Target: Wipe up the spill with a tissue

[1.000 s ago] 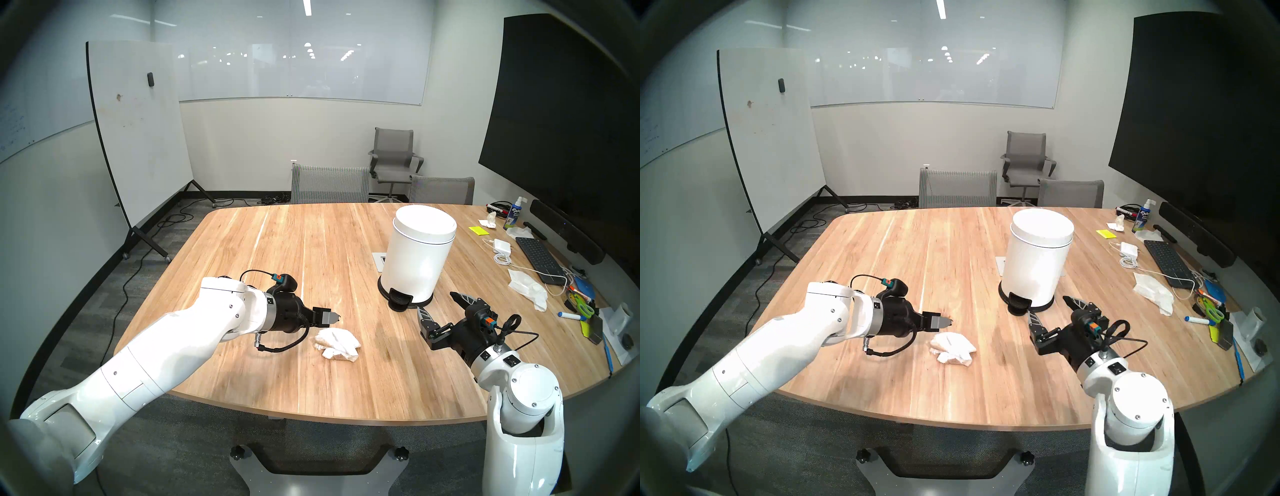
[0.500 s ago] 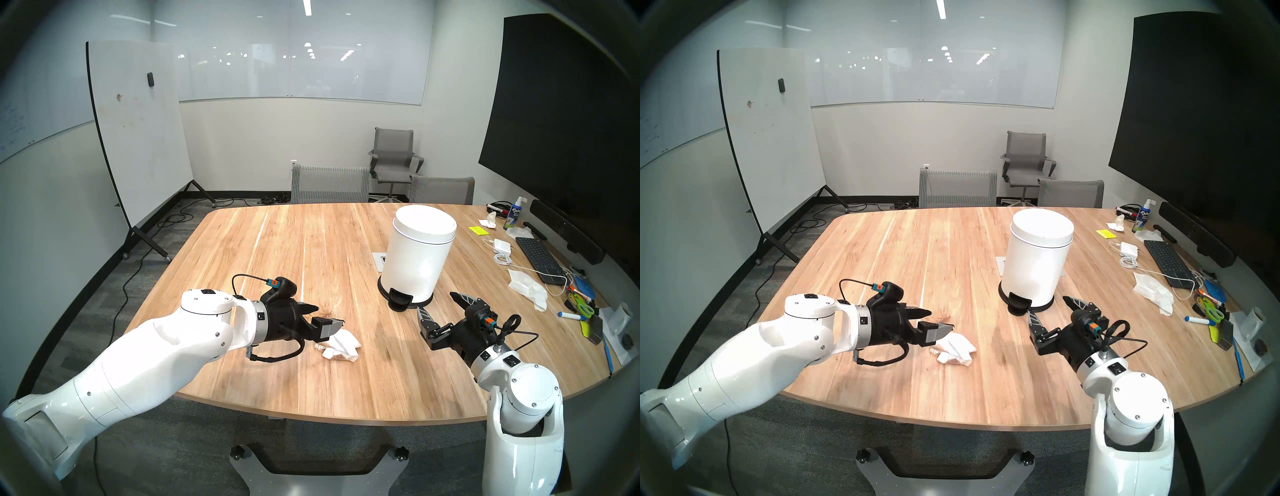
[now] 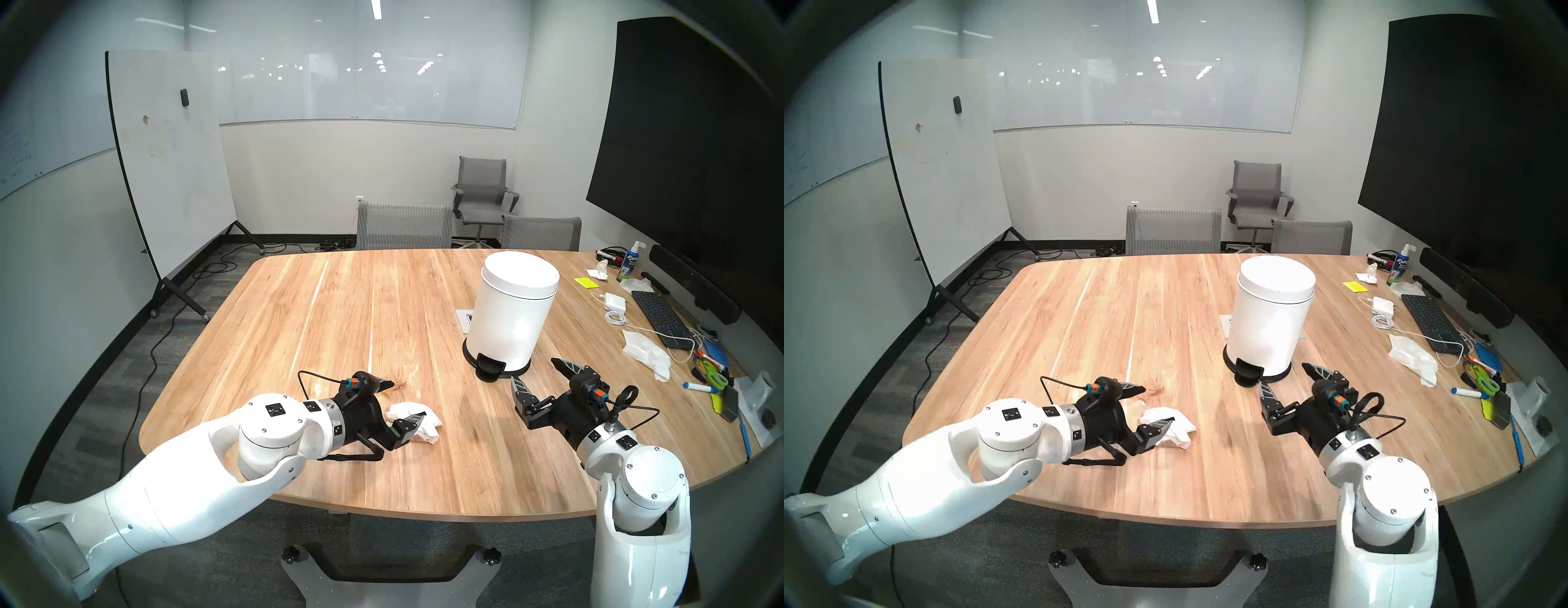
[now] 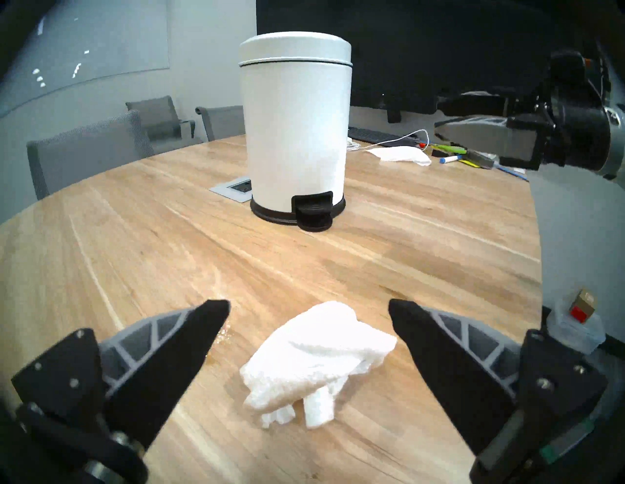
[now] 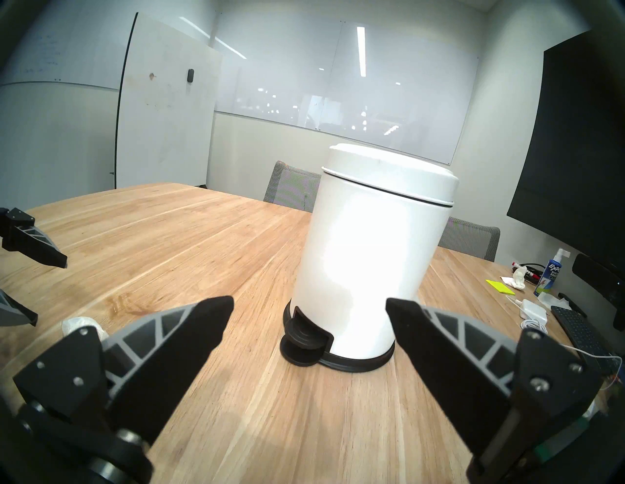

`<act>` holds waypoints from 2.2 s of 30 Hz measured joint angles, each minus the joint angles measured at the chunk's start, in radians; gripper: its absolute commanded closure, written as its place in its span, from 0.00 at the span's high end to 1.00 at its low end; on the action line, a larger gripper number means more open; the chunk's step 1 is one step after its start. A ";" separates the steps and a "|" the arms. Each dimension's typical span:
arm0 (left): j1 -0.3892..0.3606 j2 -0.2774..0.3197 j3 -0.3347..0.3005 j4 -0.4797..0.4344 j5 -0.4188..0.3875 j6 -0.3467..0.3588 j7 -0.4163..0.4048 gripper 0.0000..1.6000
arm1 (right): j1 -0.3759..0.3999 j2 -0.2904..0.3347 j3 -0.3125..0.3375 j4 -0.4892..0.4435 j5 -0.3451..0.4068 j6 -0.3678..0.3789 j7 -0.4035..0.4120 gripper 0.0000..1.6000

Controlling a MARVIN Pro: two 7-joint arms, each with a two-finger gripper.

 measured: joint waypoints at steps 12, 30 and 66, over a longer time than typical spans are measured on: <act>-0.091 -0.106 0.041 0.138 0.087 -0.066 0.005 1.00 | 0.000 0.000 0.000 0.000 0.000 0.000 0.000 1.00; -0.161 -0.125 0.042 0.160 0.048 -0.006 -0.138 1.00 | 0.000 0.000 0.000 -0.001 0.000 0.000 0.000 1.00; -0.289 -0.144 0.108 0.297 0.090 0.113 -0.332 1.00 | 0.000 0.000 0.000 -0.001 0.000 0.000 0.000 1.00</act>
